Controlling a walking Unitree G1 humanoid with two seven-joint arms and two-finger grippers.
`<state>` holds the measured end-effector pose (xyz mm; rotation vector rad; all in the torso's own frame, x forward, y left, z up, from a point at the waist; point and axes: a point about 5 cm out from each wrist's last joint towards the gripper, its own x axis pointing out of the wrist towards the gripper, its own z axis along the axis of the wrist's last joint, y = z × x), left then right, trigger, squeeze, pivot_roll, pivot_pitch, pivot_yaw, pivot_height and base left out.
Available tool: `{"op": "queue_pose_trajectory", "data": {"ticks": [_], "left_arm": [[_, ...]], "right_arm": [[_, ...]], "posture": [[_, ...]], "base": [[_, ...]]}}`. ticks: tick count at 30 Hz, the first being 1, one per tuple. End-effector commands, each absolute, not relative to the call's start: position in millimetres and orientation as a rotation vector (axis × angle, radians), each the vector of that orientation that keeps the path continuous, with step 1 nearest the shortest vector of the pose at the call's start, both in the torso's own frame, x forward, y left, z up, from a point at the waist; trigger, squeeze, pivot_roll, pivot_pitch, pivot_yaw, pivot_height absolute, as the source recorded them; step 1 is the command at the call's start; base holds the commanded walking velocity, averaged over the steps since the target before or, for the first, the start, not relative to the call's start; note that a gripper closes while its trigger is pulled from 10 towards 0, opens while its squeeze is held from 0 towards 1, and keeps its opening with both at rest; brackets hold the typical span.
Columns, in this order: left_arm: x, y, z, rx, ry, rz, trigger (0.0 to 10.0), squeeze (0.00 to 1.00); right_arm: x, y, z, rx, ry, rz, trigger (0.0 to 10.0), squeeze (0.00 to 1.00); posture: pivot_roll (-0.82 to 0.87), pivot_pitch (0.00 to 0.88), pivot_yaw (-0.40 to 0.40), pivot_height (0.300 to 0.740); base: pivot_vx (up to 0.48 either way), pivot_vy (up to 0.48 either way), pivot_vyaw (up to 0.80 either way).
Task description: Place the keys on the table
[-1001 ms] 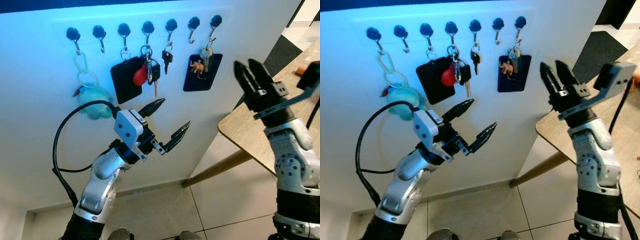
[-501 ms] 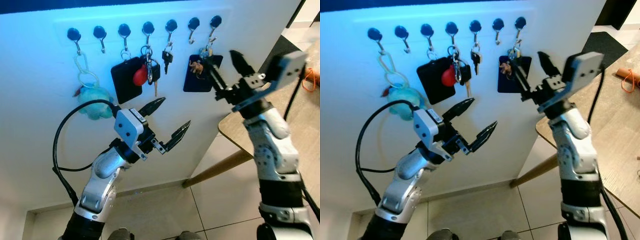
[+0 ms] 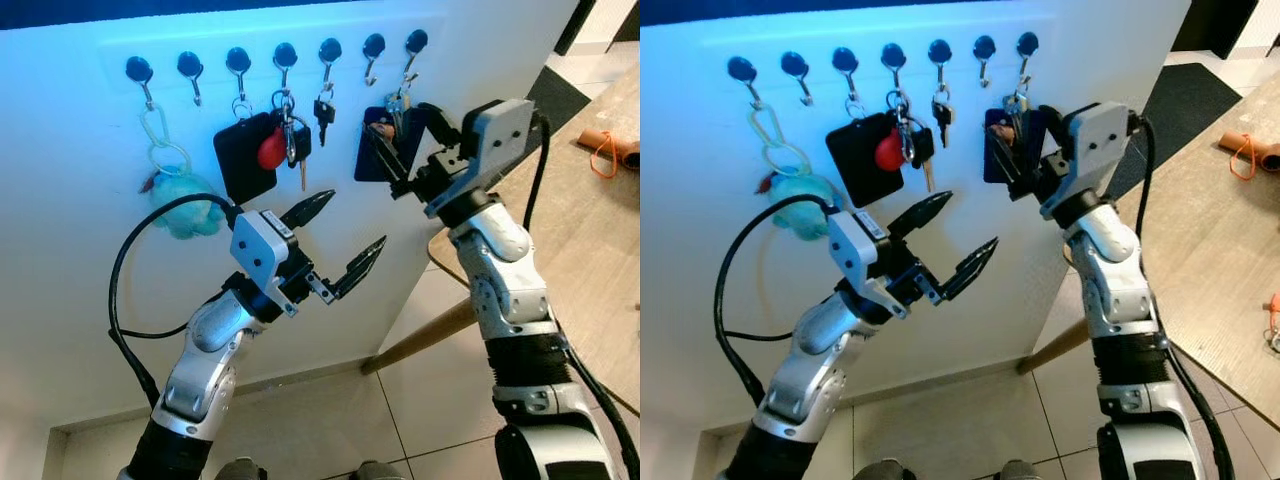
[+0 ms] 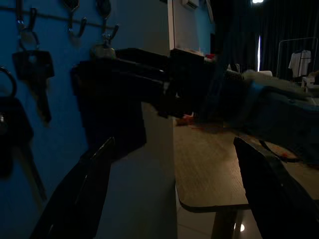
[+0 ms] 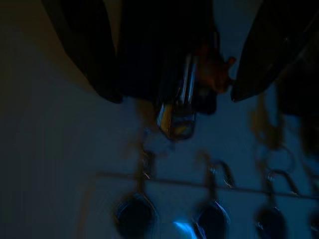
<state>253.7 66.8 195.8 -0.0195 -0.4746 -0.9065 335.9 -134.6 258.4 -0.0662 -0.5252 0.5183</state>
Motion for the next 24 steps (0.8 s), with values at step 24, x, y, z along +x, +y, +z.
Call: {"op": "queue_pose_trajectory", "data": {"ticks": [24], "left_arm": [[248.4, 63.1, 200.7, -0.024, -0.496, -0.923, 10.0, 0.00]], "right_arm": [[335.6, -127.4, 261.6, -0.114, -0.577, 0.464, 9.5, 0.00]], "posture": [[0.05, 0.103, -0.011, 0.740]], "base": [[0.000, 0.000, 0.00]]}}
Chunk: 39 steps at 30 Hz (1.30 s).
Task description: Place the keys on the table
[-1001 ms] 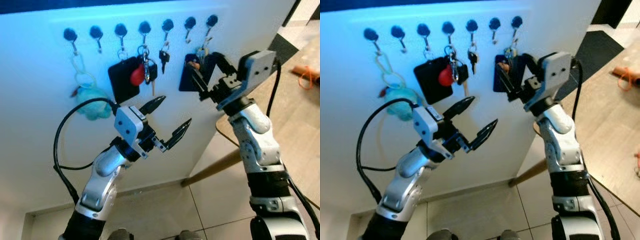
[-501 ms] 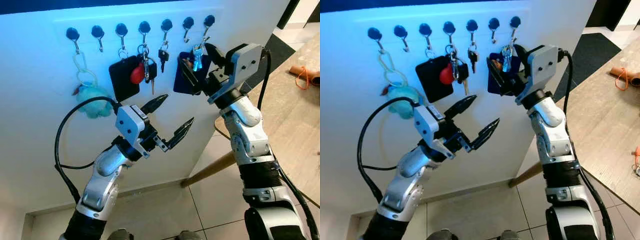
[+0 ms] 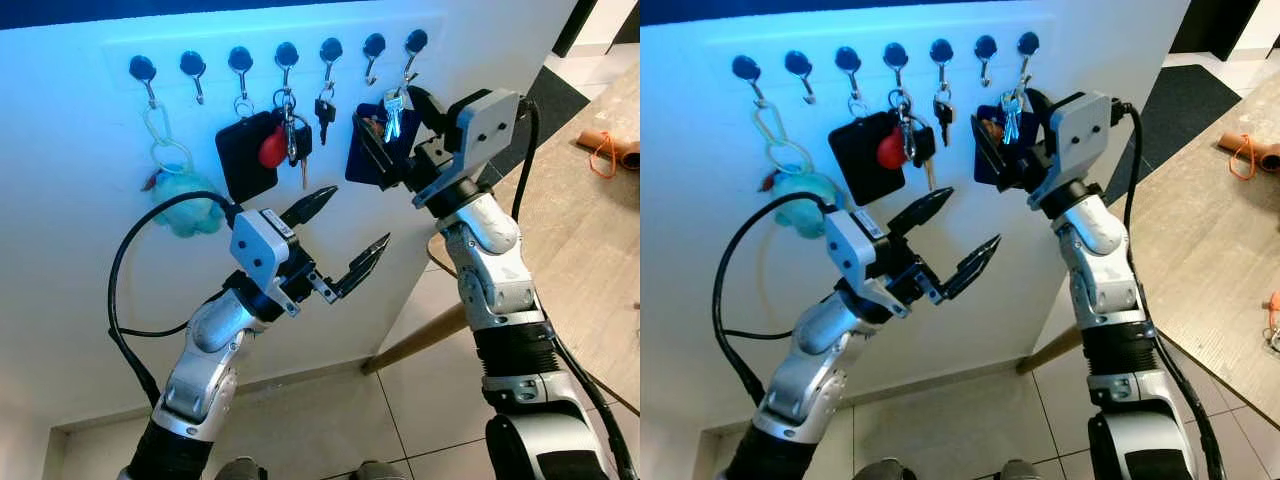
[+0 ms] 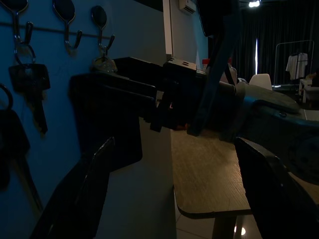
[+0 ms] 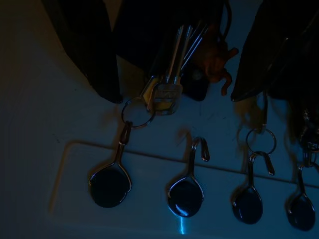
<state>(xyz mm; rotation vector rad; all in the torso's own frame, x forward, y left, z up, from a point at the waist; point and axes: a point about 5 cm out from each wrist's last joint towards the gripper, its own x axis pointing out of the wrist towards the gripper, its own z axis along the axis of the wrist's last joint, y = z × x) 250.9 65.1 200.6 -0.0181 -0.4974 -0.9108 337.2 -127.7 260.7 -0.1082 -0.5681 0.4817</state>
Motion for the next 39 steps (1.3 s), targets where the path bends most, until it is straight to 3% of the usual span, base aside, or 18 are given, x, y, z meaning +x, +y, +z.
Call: {"op": "queue_pose_trajectory", "data": {"ticks": [1, 2, 15, 39], "left_arm": [[248, 63, 201, -0.024, -0.496, -0.922, 10.0, 0.00], [248, 63, 201, -0.025, -0.496, -0.922, 10.0, 0.00], [248, 63, 200, -0.024, -0.494, -0.921, 10.0, 0.00], [250, 67, 204, -0.032, -0.507, -0.910, 10.0, 0.00]], "right_arm": [[335, -127, 262, -0.124, -0.578, 0.446, 9.5, 0.00], [335, -126, 262, -0.144, -0.581, 0.421, 10.0, 0.00], [332, -123, 263, -0.141, -0.641, 0.236, 10.0, 0.00], [326, -106, 244, -0.081, -0.586, 0.230, 10.0, 0.00]], "posture": [[0.05, 0.103, -0.010, 0.740], [0.05, 0.103, -0.010, 0.740], [0.05, 0.106, -0.009, 0.740], [0.05, 0.104, -0.010, 0.740]], "base": [[0.000, 0.000, 0.00], [0.000, 0.000, 0.00], [0.000, 0.000, 0.00], [0.000, 0.000, 0.00]]}}
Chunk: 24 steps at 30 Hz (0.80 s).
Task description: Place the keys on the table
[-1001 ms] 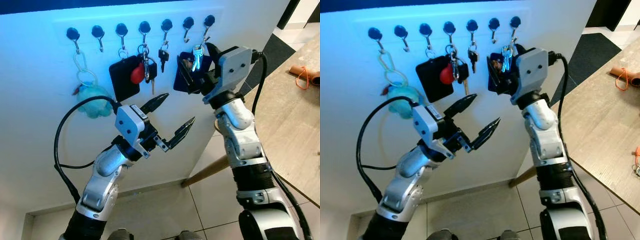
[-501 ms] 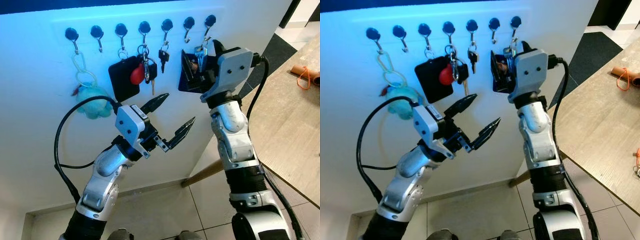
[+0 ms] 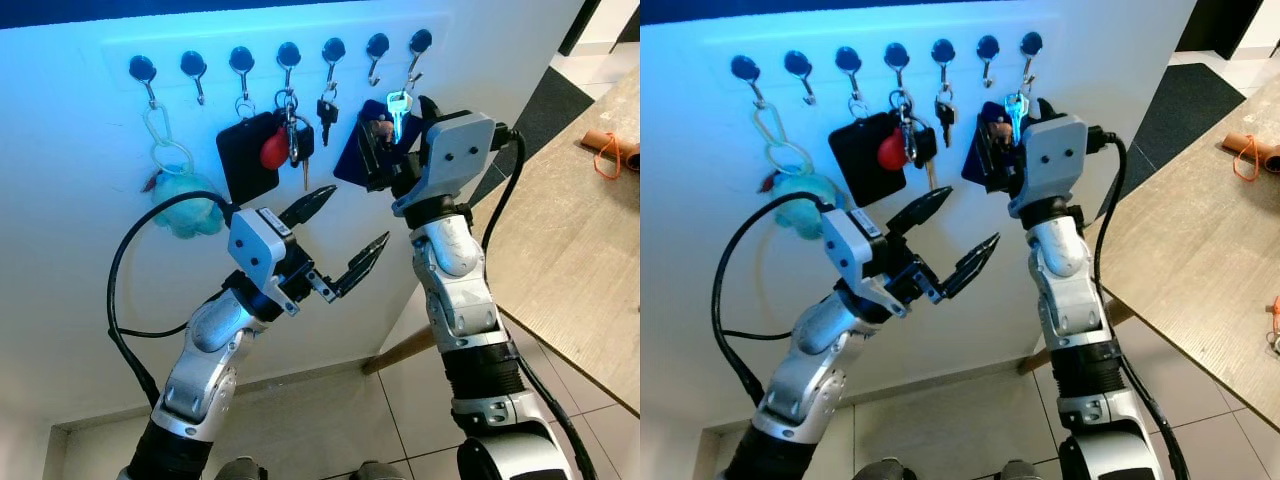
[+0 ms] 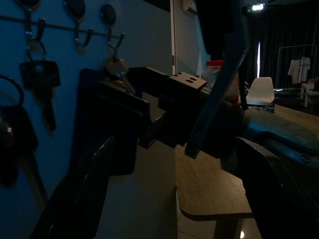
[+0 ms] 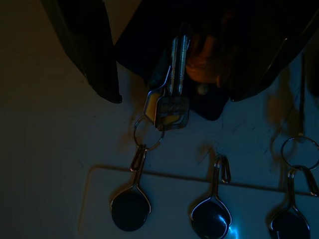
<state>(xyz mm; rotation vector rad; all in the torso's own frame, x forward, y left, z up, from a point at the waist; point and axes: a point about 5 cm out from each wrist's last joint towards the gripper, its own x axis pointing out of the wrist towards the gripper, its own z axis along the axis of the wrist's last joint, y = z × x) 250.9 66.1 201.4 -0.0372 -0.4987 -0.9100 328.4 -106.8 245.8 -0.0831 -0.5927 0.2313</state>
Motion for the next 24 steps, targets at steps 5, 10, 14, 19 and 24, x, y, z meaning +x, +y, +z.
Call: {"op": "queue_pose_trajectory", "data": {"ticks": [5, 10, 14, 19, 24], "left_arm": [[252, 71, 205, -0.039, -0.510, -0.869, 10.0, 0.00], [255, 76, 206, -0.034, -0.517, -0.830, 10.0, 0.00], [257, 78, 208, -0.034, -0.523, -0.810, 10.0, 0.00], [258, 79, 208, -0.035, -0.526, -0.808, 10.0, 0.00], [257, 78, 208, -0.038, -0.528, -0.809, 10.0, 0.00]], "right_arm": [[324, -104, 244, -0.069, -0.587, 0.233, 8.9, 0.00], [324, -102, 243, -0.063, -0.586, 0.235, 6.9, 0.00], [323, -101, 243, -0.055, -0.588, 0.239, 2.0, 0.00], [323, -101, 245, -0.049, -0.596, 0.244, 0.0, 0.00], [323, -101, 247, -0.046, -0.602, 0.244, 0.0, 0.00]], "posture": [[0.04, 0.101, -0.010, 0.740], [0.04, 0.099, -0.011, 0.740], [0.04, 0.096, -0.012, 0.740], [0.04, 0.086, -0.011, 0.740], [0.04, 0.084, -0.011, 0.740]], "base": [[0.000, 0.000, 0.00], [0.000, 0.000, 0.00], [0.000, 0.000, 0.00], [0.000, 0.000, 0.00], [0.000, 0.000, 0.00]]}}
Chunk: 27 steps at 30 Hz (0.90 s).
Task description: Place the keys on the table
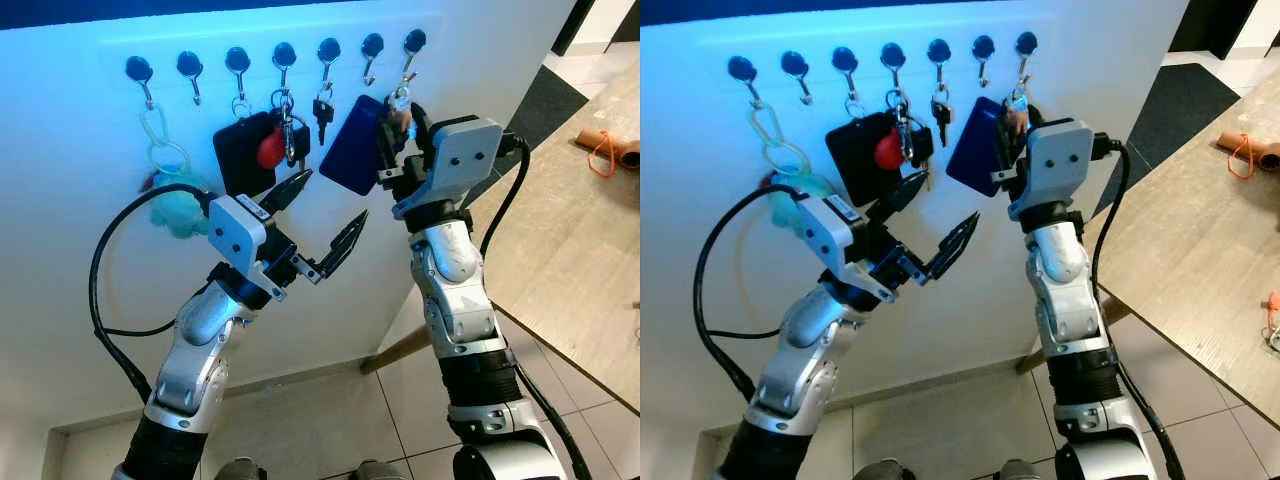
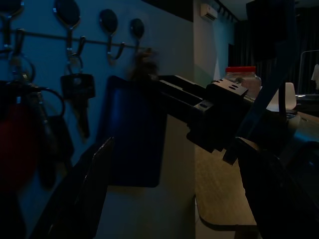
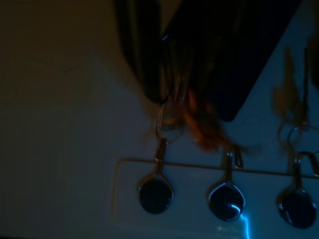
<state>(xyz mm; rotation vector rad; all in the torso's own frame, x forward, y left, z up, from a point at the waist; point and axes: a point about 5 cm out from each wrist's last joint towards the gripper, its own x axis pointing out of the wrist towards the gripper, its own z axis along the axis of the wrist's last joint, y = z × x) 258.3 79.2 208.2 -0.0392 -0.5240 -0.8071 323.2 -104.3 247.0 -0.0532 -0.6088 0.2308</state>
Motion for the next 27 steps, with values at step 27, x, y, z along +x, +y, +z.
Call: {"op": "queue_pose_trajectory", "data": {"ticks": [27], "left_arm": [[258, 75, 208, -0.034, -0.534, -0.813, 10.0, 0.00]], "right_arm": [[309, -96, 279, -0.038, -0.770, 0.269, 1.1, 0.00]], "posture": [[0.04, 0.097, -0.011, 0.740]], "base": [[0.000, 0.000, 0.00]]}}
